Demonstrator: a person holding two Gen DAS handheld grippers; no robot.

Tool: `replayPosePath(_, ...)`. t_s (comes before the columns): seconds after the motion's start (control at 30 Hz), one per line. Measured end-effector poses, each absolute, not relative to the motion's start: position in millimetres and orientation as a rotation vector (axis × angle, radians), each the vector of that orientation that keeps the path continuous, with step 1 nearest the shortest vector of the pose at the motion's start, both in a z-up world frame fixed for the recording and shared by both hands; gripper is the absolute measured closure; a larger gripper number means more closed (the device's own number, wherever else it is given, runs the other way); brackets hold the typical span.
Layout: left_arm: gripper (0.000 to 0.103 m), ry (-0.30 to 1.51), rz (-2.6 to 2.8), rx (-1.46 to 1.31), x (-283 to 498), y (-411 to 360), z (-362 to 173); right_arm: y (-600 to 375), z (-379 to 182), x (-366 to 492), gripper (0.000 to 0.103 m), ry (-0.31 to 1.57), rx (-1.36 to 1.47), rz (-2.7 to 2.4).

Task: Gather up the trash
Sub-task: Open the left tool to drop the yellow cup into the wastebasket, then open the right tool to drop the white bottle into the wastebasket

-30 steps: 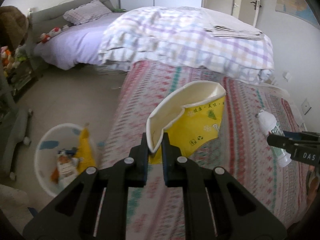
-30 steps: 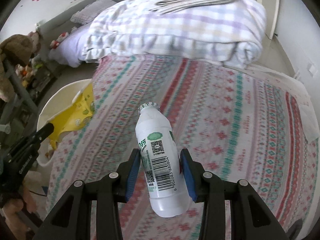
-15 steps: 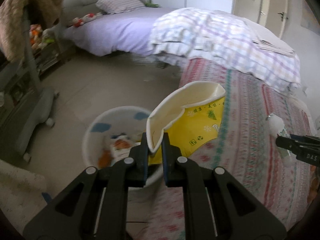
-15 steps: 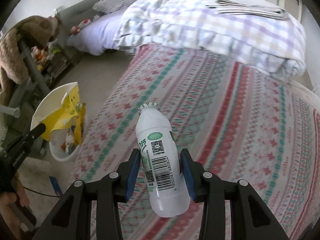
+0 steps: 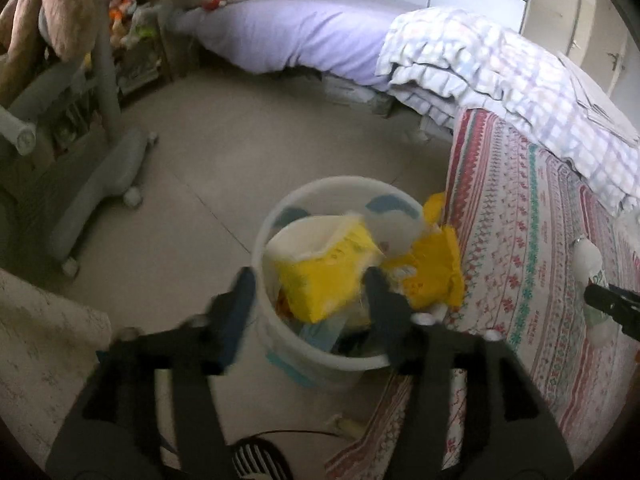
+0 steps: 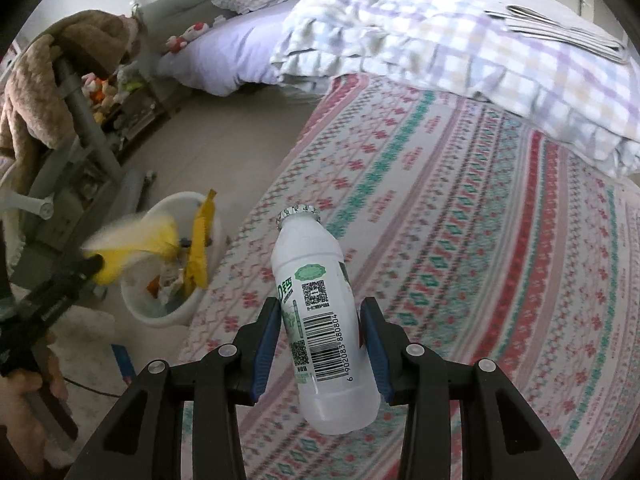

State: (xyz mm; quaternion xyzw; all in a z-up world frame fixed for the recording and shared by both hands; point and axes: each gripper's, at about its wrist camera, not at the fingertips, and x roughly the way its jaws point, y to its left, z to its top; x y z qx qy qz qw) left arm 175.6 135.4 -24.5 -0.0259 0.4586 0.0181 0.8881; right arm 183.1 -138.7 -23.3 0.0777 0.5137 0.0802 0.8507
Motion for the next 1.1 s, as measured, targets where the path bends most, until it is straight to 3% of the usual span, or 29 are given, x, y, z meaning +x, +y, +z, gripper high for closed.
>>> replayPosePath(0.1, 0.039, 0.965, 0.03, -0.051, 173, 136, -23, -127, -24, 185, 0.061, 1.083, 0.163, 0.191)
replayPosePath(0.23, 0.021, 0.963, 0.043, -0.079, 167, 148, -15, -108, -27, 188, 0.061, 1.111, 0.2, 0.257)
replayPosePath(0.77, 0.002, 0.983, 0.124, -0.155, 156, 194, -12, -5, -30, 243, 0.06, 1.128, 0.243, 0.411)
replayPosePath(0.83, 0.002, 0.983, 0.128, -0.148, 155, 196, -13, 1, -34, 248, 0.055, 1.119, 0.243, 0.415)
replayPosePath(0.87, 0.002, 0.984, 0.129, -0.146, 155, 196, -13, 2, -35, 251, 0.04, 1.119, 0.24, 0.413)
replayPosePath(0.9, 0.002, 0.985, 0.129, -0.144, 155, 197, -13, 1, -36, 251, 0.034, 1.107, 0.243, 0.397)
replayPosePath(1.1, 0.002, 0.992, 0.121, -0.141, 152, 194, -12, -20, -26, 238, 0.034, 1.087, 0.23, 0.372)
